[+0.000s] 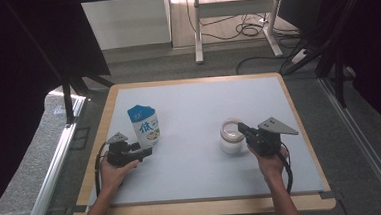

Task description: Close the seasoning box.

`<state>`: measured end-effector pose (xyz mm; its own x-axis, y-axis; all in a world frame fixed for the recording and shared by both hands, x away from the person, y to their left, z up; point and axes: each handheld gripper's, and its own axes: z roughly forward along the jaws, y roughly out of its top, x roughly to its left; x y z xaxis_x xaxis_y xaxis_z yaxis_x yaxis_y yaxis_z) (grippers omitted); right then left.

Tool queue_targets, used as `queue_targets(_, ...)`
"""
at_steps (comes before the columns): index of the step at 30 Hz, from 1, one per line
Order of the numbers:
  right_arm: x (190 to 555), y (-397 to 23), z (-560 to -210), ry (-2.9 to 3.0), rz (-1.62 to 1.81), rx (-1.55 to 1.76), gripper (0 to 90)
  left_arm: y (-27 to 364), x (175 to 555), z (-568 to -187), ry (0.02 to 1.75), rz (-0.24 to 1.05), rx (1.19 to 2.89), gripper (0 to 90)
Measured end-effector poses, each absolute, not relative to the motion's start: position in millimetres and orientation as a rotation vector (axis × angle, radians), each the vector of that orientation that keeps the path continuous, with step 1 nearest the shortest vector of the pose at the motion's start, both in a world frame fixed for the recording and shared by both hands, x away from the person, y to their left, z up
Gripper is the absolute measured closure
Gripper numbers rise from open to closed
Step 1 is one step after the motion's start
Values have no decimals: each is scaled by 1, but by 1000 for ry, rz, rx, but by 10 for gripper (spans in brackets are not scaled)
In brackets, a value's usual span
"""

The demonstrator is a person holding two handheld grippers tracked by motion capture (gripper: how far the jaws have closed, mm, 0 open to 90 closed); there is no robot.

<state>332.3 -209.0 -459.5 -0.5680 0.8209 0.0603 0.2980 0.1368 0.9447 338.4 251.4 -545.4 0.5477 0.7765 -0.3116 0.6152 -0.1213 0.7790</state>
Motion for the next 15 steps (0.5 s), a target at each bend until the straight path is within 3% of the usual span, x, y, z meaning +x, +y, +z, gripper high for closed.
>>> queue_targets(7, 329, -220, -461, 1946, 1446, 1060, 894, 250, 338, -546, 1148, 206, 1823, 366)
queue_targets(15, 320, -248, -466, 1968, 1453, 1051, 751, 249, 338, -547, 1143, 206, 1834, 360)
